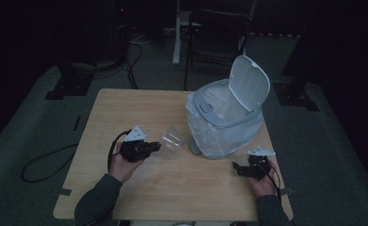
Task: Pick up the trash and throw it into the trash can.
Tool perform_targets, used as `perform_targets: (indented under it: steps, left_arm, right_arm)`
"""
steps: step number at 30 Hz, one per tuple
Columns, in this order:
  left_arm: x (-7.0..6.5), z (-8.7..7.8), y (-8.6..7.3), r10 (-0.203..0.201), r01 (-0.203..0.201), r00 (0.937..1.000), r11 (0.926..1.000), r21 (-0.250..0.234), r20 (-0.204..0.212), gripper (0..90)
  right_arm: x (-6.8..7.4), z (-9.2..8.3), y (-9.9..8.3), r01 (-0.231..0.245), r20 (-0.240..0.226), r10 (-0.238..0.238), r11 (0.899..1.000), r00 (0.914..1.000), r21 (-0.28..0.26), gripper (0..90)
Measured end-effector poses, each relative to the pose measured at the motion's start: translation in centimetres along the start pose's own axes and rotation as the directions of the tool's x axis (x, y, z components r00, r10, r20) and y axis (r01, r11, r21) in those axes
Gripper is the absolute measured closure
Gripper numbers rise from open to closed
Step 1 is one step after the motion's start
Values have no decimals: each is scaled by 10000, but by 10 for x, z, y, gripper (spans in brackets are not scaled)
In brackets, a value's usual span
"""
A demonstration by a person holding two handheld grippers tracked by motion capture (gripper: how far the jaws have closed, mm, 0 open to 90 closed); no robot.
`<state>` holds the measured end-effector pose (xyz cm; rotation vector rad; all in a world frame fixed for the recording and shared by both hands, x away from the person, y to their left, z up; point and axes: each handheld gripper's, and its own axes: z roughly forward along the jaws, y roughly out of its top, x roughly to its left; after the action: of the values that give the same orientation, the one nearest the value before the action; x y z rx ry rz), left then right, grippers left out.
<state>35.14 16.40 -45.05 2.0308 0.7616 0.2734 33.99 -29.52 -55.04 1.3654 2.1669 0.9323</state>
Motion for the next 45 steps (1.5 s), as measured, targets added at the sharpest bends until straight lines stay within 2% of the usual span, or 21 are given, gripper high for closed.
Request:
perform_targets:
  steps: [12,45]
  left_arm:
    - [8,-9,11,66,-73,9996,9997,-226,-291,844]
    - [23,-29,44,234,-281,9978,9966,-776,-613,844]
  right_arm:
    - [0,0,0,10,3,-10,10000,10000,-8,113]
    - [0,0,0,5,4,-5,10000,10000,-5,113]
